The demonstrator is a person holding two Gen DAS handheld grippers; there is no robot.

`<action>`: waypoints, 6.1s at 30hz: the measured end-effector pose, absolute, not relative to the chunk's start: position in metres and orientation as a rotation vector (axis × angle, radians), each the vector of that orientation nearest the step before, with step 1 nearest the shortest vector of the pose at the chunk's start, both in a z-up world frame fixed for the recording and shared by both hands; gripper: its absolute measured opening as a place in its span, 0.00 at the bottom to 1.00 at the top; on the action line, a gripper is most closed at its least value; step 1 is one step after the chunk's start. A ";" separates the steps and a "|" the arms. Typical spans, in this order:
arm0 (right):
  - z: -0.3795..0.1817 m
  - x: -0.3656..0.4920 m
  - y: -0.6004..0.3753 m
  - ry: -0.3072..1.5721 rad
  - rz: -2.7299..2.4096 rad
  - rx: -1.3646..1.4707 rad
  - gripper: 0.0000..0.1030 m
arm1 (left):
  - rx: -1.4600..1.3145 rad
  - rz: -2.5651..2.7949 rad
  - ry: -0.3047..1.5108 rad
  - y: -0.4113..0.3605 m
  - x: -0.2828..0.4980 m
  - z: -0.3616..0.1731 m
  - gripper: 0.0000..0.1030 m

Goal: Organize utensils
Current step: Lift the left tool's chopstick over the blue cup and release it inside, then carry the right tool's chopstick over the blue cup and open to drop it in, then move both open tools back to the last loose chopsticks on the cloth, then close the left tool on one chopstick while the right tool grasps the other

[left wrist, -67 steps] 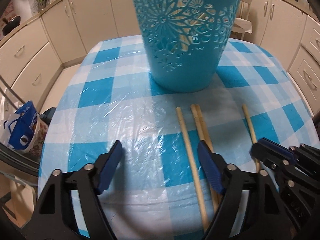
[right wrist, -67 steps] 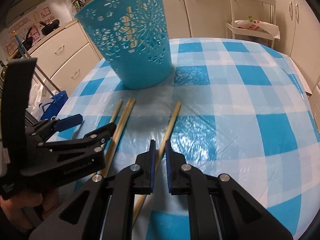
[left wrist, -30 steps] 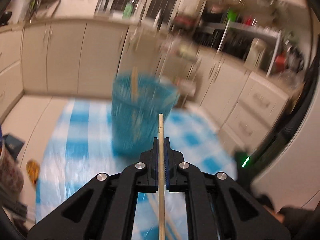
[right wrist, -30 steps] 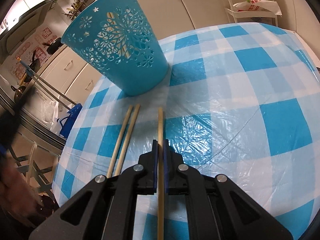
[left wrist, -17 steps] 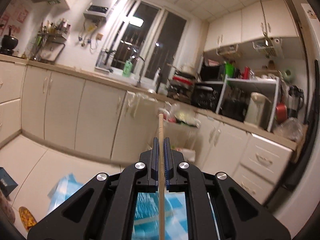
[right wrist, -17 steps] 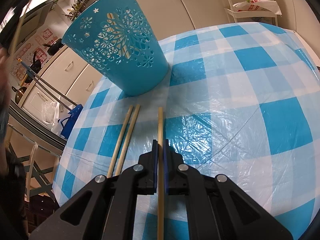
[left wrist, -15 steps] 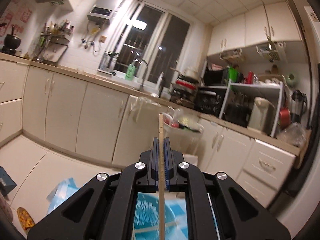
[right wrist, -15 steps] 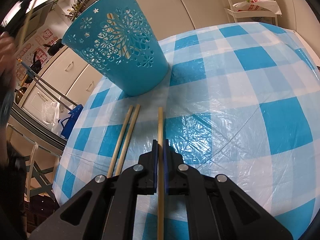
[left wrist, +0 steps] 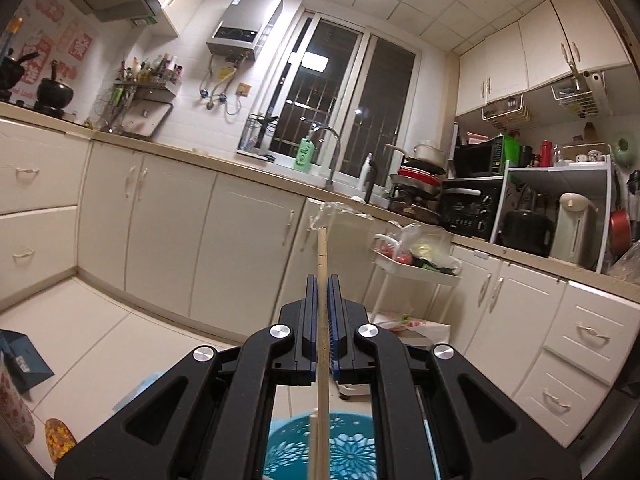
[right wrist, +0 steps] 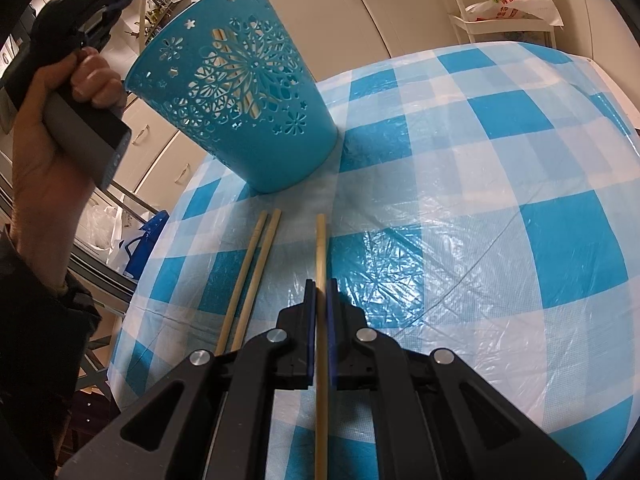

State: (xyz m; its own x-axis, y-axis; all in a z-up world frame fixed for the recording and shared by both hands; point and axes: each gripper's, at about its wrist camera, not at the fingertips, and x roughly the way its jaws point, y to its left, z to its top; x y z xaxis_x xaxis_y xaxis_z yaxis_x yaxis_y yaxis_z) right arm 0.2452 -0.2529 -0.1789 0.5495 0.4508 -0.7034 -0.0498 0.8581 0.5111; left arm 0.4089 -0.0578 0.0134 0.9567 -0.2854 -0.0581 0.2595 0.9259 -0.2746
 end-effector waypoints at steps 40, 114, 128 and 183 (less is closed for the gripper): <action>-0.172 0.240 -0.254 0.903 0.340 0.484 0.06 | -0.193 -0.114 0.403 0.003 0.299 -0.069 0.73; -0.099 0.217 -0.225 0.663 0.176 0.347 0.39 | -0.349 -0.073 0.527 0.024 0.261 -0.127 0.84; -0.150 0.231 -0.182 0.870 0.211 0.264 0.33 | -0.277 -0.050 0.558 0.028 0.251 -0.123 0.84; -0.164 0.231 -0.240 0.946 0.066 0.168 0.28 | 0.154 -0.315 0.925 -0.119 0.302 -0.175 0.26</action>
